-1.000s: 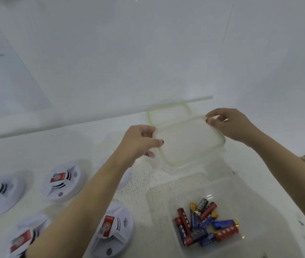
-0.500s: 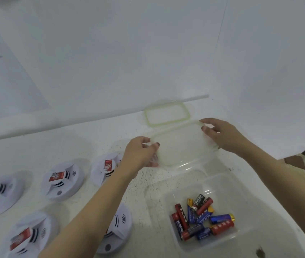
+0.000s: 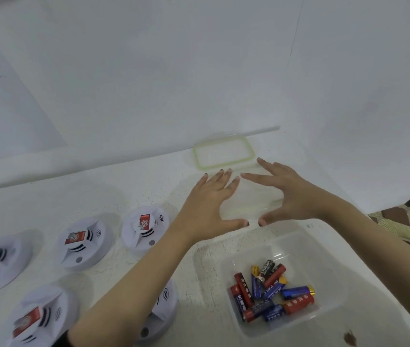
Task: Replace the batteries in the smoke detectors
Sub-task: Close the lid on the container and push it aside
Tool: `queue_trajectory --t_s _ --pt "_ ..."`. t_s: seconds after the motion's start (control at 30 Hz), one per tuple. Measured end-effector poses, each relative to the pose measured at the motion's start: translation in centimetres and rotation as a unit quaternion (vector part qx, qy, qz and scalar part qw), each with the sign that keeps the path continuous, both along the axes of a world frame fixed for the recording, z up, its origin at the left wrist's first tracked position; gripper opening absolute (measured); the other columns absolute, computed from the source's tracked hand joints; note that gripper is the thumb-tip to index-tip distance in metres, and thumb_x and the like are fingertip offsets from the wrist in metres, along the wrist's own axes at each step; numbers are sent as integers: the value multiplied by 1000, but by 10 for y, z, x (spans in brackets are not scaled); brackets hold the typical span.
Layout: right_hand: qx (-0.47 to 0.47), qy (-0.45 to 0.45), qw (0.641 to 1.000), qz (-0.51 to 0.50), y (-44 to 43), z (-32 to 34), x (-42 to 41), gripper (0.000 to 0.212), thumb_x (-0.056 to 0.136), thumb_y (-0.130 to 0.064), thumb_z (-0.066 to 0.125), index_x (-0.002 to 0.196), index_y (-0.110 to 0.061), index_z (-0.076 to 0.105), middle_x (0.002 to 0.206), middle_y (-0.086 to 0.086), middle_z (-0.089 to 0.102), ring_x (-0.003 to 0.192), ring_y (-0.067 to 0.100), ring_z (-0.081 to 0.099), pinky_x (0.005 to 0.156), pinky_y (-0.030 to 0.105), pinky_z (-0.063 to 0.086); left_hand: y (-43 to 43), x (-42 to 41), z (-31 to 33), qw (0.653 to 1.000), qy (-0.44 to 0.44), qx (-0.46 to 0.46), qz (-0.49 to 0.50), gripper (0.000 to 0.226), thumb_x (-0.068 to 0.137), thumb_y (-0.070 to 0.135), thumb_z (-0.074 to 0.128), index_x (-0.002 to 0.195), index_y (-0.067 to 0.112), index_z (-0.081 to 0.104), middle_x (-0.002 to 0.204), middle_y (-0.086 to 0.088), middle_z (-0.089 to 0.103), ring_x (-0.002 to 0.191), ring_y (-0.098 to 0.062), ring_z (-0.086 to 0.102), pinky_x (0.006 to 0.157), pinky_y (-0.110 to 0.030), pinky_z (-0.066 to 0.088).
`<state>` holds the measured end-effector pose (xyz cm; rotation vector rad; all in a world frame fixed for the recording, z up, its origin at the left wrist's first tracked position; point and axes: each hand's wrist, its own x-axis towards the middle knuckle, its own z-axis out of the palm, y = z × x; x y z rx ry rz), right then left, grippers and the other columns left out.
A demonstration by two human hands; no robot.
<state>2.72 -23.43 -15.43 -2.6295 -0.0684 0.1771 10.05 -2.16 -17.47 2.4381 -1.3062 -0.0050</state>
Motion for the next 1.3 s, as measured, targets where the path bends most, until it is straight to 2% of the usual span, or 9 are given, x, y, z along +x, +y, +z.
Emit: queue_trajectory --t_s 0.13,0.3,0.5,0.6,0.77,0.97,1.03,1.17,1.3 --pt "-28 -46 999 7 -6 -9 3 90 61 -62 73 132 -68 18 158 -12 -2 146 20 -3 118 47 9 -3 -5 -3 999 -32 -19 12 89 75 67 41 147 15 38 157 -9 28 147 -23 22 117 -31 1" --pt "-7 -60 998 12 -6 -16 3 85 65 -57 72 130 -68 19 158 -13 -1 145 21 1 117 46 13 -7 -6 -5 995 -95 17 21 75 76 57 45 126 4 62 132 -18 59 123 -31 57 105 -41 34" --pt "-8 -84 996 11 -4 -19 5 77 64 -68 60 129 -71 18 159 -2 6 145 29 7 116 51 14 -8 -7 -1 990 -128 56 5 69 78 52 43 119 2 66 123 -18 66 114 -30 64 94 -40 50" --pt "-18 -77 997 11 -3 -15 4 78 64 -69 60 129 -71 17 158 -5 5 145 26 6 116 49 14 -6 -6 0 992 -119 48 -4 68 81 52 46 126 3 61 130 -17 61 121 -30 59 102 -39 43" --pt "-48 -57 997 29 -4 7 -5 78 68 -69 63 132 -64 19 155 -8 10 138 20 14 109 38 19 9 19 10 997 -53 37 -37 73 90 31 64 151 24 25 161 2 15 149 -12 11 114 -24 -10" --pt "-90 -111 988 66 0 15 -8 72 76 -44 72 136 -54 32 155 -7 18 139 13 19 108 25 12 25 34 17 995 -94 -33 26 65 71 -12 54 127 20 64 140 -10 54 129 -34 49 109 -43 27" --pt "-62 -135 987 60 9 13 -5 65 78 -42 72 135 -46 41 155 -5 23 141 9 21 110 21 11 25 28 18 995 -63 -66 37 61 69 7 47 127 17 63 139 -7 55 131 -30 48 112 -40 25" --pt "-106 -190 974 63 25 2 -4 62 74 -47 72 131 -29 54 143 9 45 131 20 46 106 28 26 20 7 8 998 30 -55 1 82 77 59 55 148 23 36 159 4 19 148 -9 13 114 -17 -3" --pt "-181 -215 955 92 24 -5 -4 63 70 -40 79 126 -19 59 128 20 57 115 30 60 99 37 33 18 5 -6 999 -19 -51 7 88 78 60 59 150 20 29 160 -3 15 146 -6 4 112 -14 -12"
